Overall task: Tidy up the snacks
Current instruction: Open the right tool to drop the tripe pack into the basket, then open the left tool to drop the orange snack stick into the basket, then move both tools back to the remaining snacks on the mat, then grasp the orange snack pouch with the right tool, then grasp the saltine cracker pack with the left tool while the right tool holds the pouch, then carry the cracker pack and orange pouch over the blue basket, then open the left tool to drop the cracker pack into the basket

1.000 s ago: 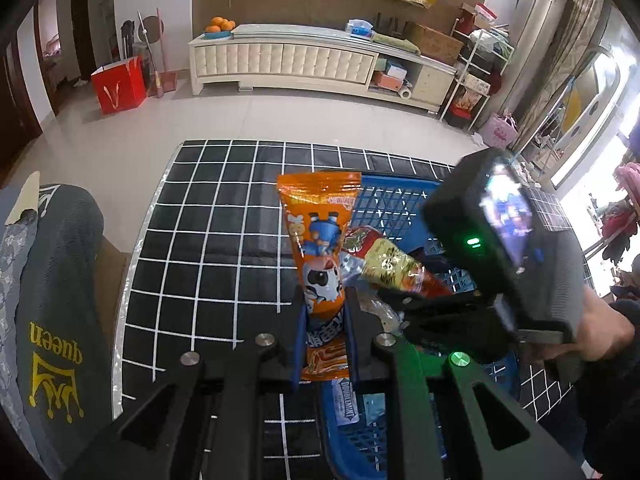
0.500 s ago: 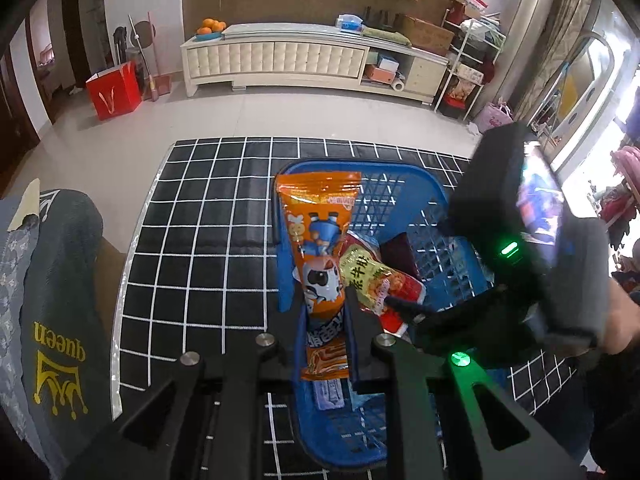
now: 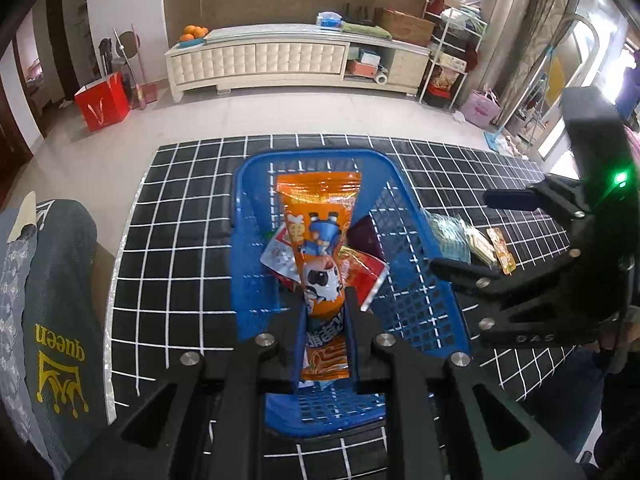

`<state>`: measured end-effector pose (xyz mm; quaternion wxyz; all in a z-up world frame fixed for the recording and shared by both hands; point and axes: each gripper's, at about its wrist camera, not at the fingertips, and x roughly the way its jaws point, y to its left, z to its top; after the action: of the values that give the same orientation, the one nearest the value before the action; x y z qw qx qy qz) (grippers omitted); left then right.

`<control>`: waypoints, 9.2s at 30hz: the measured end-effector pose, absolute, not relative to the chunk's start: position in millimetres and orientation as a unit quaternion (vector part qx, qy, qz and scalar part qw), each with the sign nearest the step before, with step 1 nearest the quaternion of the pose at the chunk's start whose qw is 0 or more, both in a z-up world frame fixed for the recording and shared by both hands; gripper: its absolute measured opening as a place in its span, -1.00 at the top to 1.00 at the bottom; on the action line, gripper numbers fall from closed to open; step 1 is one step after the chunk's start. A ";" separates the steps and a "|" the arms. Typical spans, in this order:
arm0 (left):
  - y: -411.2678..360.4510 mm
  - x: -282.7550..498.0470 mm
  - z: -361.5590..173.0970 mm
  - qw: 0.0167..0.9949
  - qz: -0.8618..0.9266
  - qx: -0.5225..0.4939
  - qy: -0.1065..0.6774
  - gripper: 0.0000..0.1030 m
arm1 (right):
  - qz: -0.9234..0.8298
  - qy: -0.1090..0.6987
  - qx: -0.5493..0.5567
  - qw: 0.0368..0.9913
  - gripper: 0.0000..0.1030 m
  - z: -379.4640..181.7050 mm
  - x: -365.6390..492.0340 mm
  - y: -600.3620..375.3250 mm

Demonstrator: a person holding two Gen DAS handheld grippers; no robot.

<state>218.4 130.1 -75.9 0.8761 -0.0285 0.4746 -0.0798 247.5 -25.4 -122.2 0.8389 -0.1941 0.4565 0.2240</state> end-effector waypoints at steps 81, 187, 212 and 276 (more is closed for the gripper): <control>-117.8 225.7 -91.7 0.854 -0.150 0.080 0.492 -0.44 | 0.086 0.474 0.020 0.876 -0.85 -149.2 217.5 -274.0; -254.2 321.9 -242.3 0.763 -0.229 0.212 0.566 0.16 | 0.100 0.514 0.072 0.849 0.63 -232.7 248.7 -342.7; -132.7 235.9 -115.2 0.853 -0.198 0.074 0.477 0.18 | 0.164 0.465 0.011 0.870 0.63 -136.4 192.9 -241.4; 78.6 213.5 -151.1 0.844 -0.159 0.096 0.504 0.22 | 0.262 0.468 -0.079 0.841 0.63 -134.1 200.6 -19.4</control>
<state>213.5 78.6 -151.1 0.8435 0.0963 0.5038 -0.1590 200.6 -19.4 -134.1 0.8406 -0.0785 0.4678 0.2617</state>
